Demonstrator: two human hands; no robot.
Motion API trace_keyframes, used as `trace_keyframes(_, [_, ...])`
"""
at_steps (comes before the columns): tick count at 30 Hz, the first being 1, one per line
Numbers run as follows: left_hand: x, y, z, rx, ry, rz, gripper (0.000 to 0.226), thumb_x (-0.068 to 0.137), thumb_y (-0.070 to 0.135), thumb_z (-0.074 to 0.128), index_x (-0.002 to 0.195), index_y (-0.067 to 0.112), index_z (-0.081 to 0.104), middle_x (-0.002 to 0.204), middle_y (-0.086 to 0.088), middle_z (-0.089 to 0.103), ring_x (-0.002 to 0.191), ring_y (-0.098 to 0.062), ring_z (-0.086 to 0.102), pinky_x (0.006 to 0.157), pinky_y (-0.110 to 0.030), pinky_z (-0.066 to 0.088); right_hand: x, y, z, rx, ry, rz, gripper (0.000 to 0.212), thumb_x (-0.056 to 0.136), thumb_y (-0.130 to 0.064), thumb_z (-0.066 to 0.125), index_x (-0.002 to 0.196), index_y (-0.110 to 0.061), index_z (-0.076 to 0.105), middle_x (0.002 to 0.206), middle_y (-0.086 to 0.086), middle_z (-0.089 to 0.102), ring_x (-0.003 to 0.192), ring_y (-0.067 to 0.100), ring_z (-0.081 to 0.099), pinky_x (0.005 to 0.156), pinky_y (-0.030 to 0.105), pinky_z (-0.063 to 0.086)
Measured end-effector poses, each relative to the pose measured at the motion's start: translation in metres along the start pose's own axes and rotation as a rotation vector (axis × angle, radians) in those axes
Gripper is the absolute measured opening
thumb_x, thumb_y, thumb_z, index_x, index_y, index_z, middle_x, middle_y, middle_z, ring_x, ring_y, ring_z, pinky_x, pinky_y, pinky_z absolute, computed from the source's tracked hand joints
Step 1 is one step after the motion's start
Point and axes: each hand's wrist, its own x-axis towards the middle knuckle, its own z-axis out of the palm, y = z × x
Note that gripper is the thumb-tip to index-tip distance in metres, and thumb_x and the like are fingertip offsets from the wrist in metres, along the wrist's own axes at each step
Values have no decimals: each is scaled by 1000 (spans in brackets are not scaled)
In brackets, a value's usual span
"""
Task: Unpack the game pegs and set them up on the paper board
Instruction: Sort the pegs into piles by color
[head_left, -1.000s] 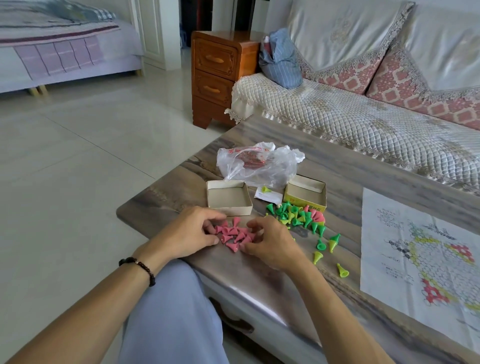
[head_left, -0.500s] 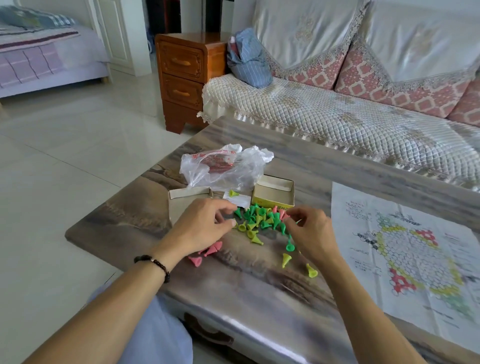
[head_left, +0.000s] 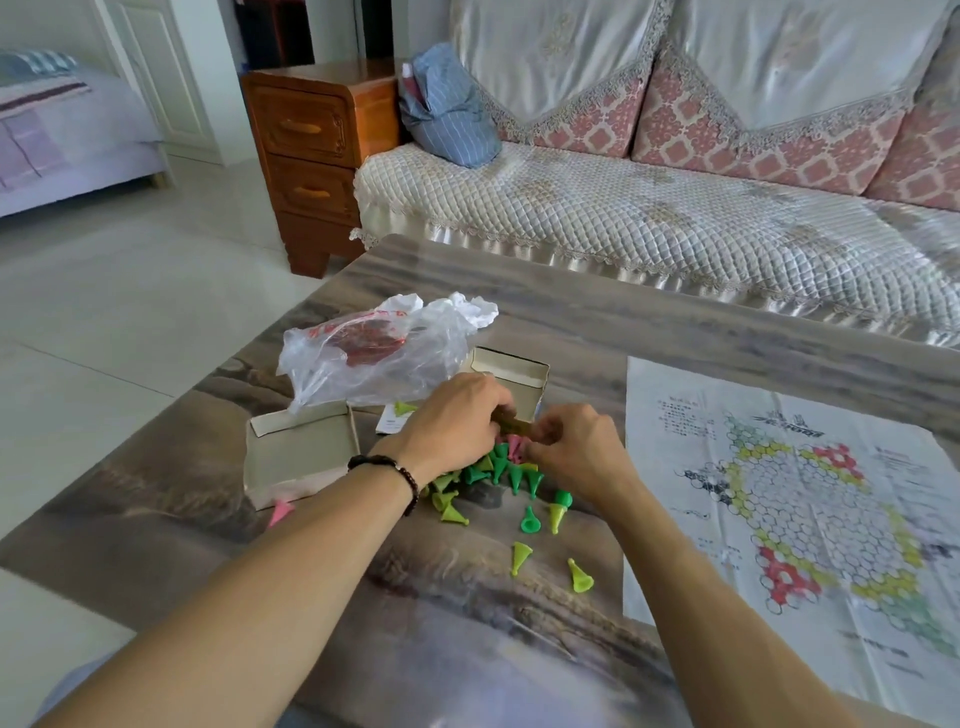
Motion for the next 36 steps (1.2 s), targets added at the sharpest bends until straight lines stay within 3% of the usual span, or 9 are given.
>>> trace_keyframes(8, [12, 5, 2, -46, -33, 49, 28, 77, -2, 64, 99, 14, 72, 96, -3, 67, 90, -20, 61, 81, -38, 52, 6, 2, 1, -5, -57, -10, 9, 81, -25, 68, 85, -21, 75, 82, 5, 70, 78, 21, 64, 61, 28, 47])
trace_keyframes(12, [18, 9, 0, -16, -111, 55, 35, 80, 6, 68, 111, 20, 71, 103, 1, 68, 90, -14, 61, 79, -32, 51, 5, 8, -5, 42, -50, 20, 6, 81, -25, 70, 78, -22, 74, 79, 2, 70, 78, 19, 63, 63, 27, 46])
trace_keyframes(18, [19, 11, -7, 88, -142, 14, 19, 86, 24, 68, 104, 24, 75, 103, 2, 71, 92, -17, 64, 79, -31, 52, -1, 17, -12, 93, -60, 44, 13, 82, -15, 67, 74, -22, 74, 72, -4, 70, 68, 10, 64, 56, 18, 47])
trace_keyframes(25, [30, 23, -2, 58, -306, -3, 17, 82, 27, 77, 98, 21, 76, 98, 2, 73, 84, -12, 63, 71, -22, 46, -7, 18, -11, 132, -15, 26, 10, 82, -17, 68, 74, -20, 74, 70, -3, 65, 71, 14, 60, 52, 18, 37])
trace_keyframes(31, [29, 27, 1, 60, -305, 32, 10, 84, 19, 72, 94, 20, 76, 93, 2, 73, 87, -13, 65, 67, -20, 41, -8, 21, -8, 160, 27, 24, 10, 80, -15, 67, 74, -19, 73, 65, -7, 61, 70, 13, 57, 56, 21, 38])
trace_keyframes(36, [29, 25, 2, 31, -290, 9, 5, 83, 20, 75, 88, 21, 75, 90, 1, 71, 85, -15, 64, 68, -23, 44, -8, 25, -10, 197, 55, 43, 10, 79, -14, 70, 72, -20, 74, 57, -15, 59, 59, 2, 54, 47, 8, 35])
